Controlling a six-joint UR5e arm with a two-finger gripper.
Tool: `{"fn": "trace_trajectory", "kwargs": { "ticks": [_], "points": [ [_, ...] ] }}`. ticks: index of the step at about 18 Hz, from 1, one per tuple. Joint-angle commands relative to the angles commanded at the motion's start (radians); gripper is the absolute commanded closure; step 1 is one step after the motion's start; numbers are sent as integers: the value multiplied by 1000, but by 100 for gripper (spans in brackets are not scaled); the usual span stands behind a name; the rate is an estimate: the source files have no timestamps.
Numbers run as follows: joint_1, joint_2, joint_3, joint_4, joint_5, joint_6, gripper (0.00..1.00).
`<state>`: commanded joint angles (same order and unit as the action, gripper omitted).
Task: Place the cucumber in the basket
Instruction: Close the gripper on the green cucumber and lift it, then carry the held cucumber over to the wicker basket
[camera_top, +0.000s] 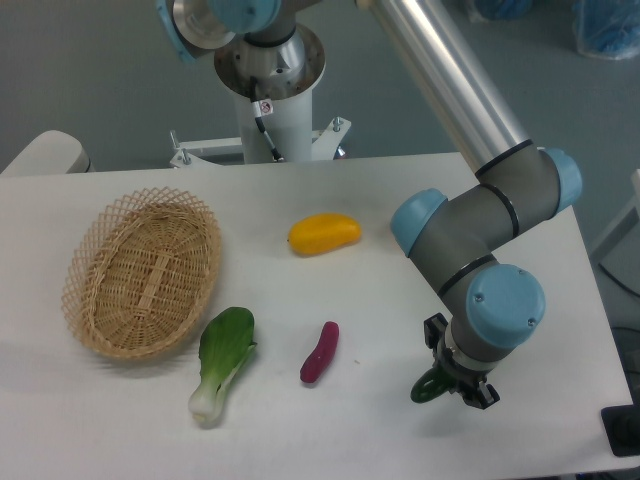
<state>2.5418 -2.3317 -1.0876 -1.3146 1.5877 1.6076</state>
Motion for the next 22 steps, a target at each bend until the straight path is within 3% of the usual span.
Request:
{"fn": "trace_trajectory", "kwargs": {
  "ticks": [13,22],
  "points": [
    [-24,23,-37,-5,-5,-15,85],
    [-80,156,-211,-5,-43,-15,86]
  ]
}}
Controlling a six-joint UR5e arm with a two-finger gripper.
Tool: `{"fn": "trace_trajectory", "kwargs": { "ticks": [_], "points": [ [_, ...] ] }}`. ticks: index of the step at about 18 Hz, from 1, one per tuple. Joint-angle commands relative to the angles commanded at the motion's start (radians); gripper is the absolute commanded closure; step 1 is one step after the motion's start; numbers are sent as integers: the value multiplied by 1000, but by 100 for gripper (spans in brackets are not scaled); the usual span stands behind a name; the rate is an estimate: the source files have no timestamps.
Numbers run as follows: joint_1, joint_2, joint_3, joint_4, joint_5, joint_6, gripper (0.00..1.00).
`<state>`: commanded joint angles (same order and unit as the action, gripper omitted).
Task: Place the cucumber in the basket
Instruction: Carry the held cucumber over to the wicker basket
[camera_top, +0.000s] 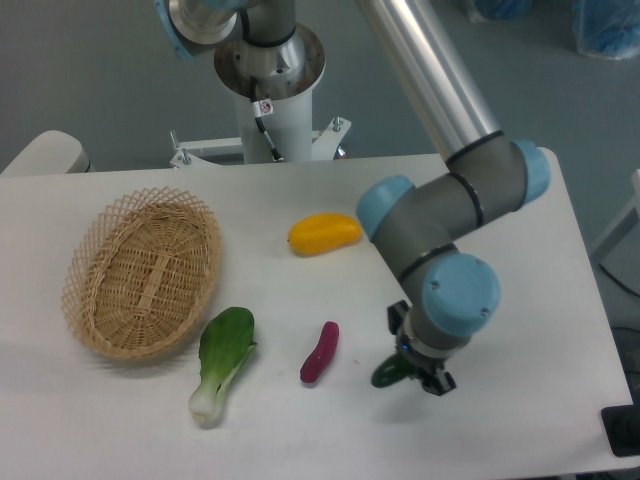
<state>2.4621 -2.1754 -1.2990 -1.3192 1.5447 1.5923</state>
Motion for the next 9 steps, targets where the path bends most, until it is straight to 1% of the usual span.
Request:
{"fn": "trace_trajectory", "kwargs": {
  "ticks": [4,5,8,9],
  "points": [
    [-52,89,-100,0,0,-2,86],
    [-72,118,-133,0,-3,-3,85],
    [-98,210,-238,0,-37,-9,84],
    [-127,242,-284,0,-44,-34,84]
  ]
}}
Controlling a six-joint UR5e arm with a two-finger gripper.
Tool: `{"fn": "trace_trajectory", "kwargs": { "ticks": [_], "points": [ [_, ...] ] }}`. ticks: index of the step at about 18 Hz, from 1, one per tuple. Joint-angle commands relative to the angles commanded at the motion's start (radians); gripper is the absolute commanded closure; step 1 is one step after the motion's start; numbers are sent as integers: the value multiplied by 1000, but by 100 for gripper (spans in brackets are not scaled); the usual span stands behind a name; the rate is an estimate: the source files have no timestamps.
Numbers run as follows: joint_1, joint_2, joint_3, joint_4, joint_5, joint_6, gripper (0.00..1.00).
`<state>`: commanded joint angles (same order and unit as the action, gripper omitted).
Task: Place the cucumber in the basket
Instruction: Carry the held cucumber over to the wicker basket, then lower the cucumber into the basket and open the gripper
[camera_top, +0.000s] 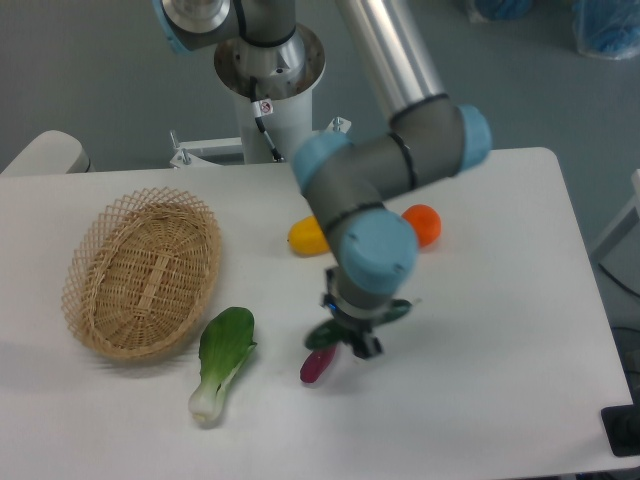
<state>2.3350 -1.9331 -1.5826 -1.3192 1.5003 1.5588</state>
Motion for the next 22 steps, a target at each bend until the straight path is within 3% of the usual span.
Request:
{"fn": "trace_trajectory", "kwargs": {
  "ticks": [3,7,14,20,22],
  "points": [
    [-46,72,-115,6,1,-109,85],
    [-150,117,-157,2,3,-250,85],
    [-292,91,-177,5,0,-506,85],
    [-345,16,-166,83,-18,-678,84],
    [-355,5,-165,119,-58,-724,77]
  ]
}}
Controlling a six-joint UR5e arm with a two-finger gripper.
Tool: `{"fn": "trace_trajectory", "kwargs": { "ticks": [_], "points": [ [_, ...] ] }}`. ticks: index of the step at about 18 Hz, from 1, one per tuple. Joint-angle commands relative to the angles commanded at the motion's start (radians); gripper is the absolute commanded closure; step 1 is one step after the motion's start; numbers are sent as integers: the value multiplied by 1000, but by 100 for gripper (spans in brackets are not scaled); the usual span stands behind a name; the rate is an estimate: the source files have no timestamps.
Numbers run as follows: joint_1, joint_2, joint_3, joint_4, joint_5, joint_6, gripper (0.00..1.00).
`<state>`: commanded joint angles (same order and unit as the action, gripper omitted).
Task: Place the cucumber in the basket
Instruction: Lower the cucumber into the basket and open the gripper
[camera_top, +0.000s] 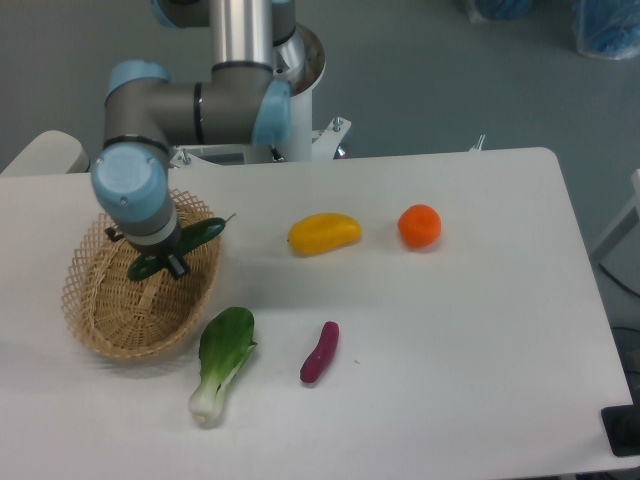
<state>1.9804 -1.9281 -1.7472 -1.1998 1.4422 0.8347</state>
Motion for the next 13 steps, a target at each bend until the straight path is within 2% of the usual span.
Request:
{"fn": "trace_trajectory", "kwargs": {
  "ticks": [2,6,7,9,13],
  "points": [
    [-5,-21,-2,35,-49,-57,77],
    [-14,-46,2,68,-62,-150,75],
    [-12,-46,2,68,-62,-148,63],
    [-14,-48,0,82,-57,-135,0],
    [-12,-37,3,86,-51,-135,0]
  ]
}}
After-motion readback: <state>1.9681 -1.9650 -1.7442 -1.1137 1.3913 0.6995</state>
